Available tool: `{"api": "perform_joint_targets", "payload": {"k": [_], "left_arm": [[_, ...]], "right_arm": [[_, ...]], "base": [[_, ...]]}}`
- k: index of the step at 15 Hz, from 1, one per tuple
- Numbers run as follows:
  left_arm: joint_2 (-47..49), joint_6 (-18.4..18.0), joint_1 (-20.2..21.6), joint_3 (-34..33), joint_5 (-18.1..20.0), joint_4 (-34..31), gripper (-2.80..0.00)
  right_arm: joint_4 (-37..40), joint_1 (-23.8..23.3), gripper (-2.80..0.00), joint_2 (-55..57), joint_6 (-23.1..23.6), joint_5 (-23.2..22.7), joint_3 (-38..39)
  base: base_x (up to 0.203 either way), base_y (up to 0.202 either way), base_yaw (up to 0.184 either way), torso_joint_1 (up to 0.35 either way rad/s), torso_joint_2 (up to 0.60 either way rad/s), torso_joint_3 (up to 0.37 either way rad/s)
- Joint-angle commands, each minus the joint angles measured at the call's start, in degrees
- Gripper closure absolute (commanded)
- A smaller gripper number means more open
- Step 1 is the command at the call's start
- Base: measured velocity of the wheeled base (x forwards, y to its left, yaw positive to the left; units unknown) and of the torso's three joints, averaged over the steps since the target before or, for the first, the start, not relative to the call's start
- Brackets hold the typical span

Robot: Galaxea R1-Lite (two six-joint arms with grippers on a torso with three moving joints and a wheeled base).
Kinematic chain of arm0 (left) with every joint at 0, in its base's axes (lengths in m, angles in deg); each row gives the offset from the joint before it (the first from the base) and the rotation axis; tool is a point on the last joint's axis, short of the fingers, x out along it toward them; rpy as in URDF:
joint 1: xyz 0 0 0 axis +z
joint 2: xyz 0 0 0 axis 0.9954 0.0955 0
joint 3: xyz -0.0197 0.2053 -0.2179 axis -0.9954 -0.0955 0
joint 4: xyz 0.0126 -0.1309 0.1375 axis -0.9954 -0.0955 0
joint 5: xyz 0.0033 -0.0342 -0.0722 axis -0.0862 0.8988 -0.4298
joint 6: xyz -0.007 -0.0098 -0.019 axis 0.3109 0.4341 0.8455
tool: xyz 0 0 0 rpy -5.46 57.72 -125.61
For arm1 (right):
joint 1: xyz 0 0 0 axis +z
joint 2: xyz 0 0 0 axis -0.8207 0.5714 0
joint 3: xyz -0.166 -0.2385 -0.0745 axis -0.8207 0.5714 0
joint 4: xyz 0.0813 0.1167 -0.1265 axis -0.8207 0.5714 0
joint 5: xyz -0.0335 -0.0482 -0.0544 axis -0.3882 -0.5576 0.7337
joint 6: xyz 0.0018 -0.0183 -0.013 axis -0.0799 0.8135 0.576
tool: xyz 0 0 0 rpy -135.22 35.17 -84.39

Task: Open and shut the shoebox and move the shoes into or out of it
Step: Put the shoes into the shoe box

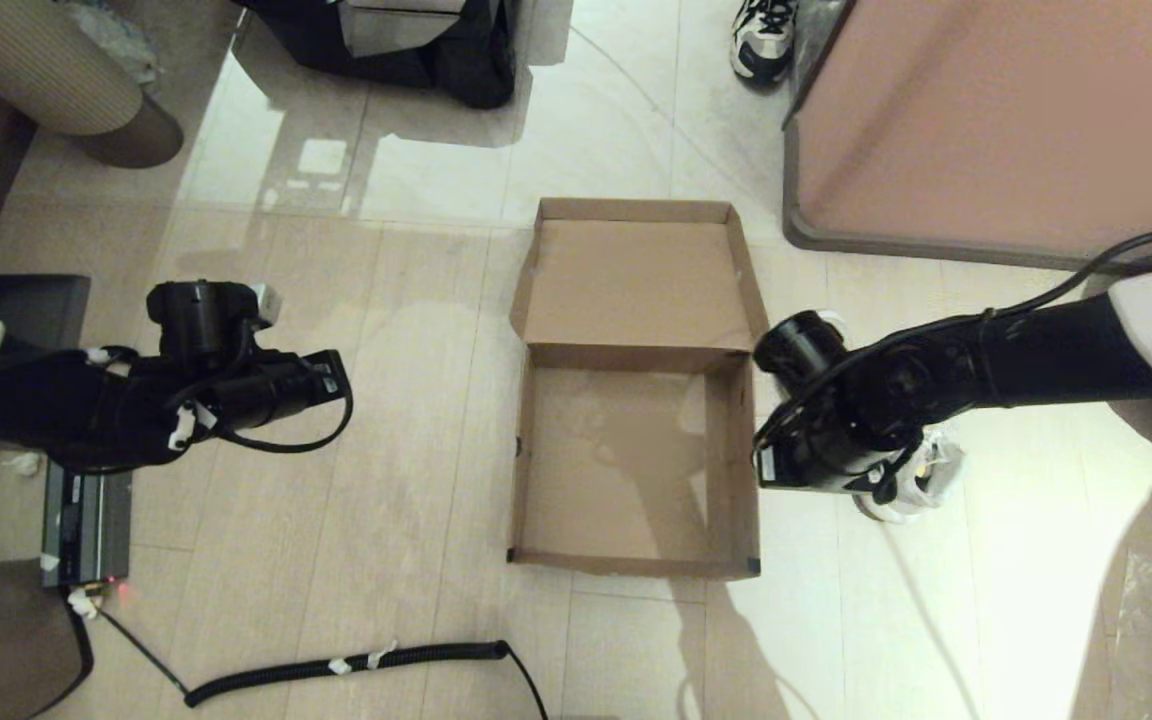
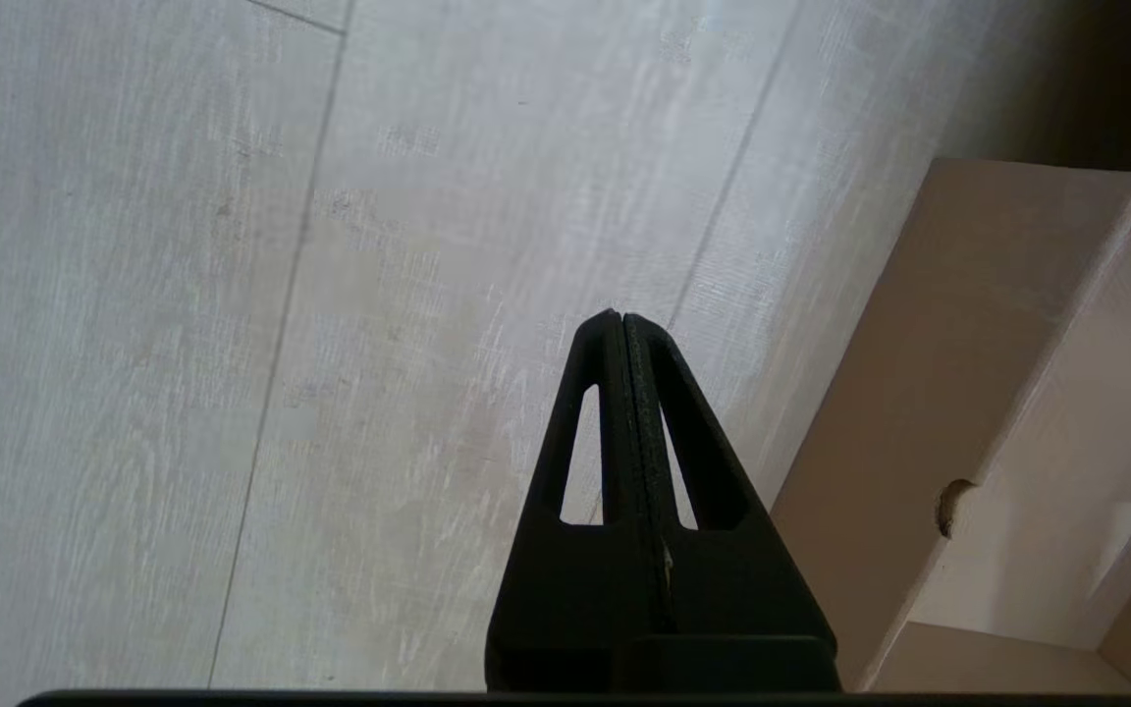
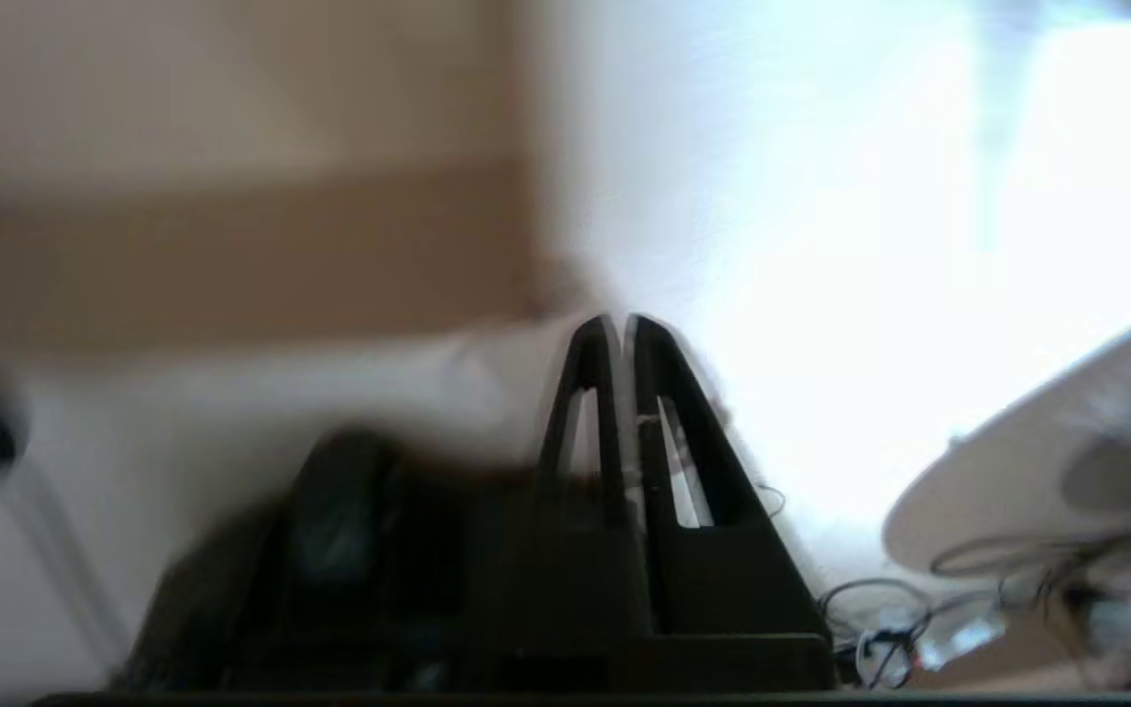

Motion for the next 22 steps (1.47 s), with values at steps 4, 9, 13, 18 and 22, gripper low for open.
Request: {"api": "perform_joint_targets", "payload": {"k": [4, 9, 13, 18, 22], "left_arm": [[1.7, 0.0, -0.4, 0.2, 0.0, 0.1, 0.0], [2.7, -0.1, -0.5, 0.4, 0.1, 0.1, 0.0], [3.0, -0.1, -0.6, 0.3, 0.1, 0.1, 0.0], [2.9, -0.1, -0.7, 0.3, 0.0, 0.1, 0.0], [2.8, -0.2, -0.9, 0.3, 0.0, 0.1, 0.0]], "right_arm": [[-0.5, -9.9, -2.8, 6.7, -0.4, 2.2, -5.0], [-1.2, -17.3, -2.8, 14.9, -1.1, 2.8, -15.1], [-2.3, -21.5, -2.8, 16.1, -2.2, 2.0, -17.3], [-2.3, -23.8, -2.8, 14.9, -2.3, -2.3, -17.8], [-2.1, -24.5, -2.8, 11.8, -1.8, -4.8, -17.1]], "base": [[0.0, 0.0, 0.0, 0.0, 0.0, 0.0], [0.0, 0.0, 0.0, 0.0, 0.0, 0.0], [0.0, 0.0, 0.0, 0.0, 0.0, 0.0], [0.0, 0.0, 0.0, 0.0, 0.0, 0.0], [0.0, 0.0, 0.0, 0.0, 0.0, 0.0]]}}
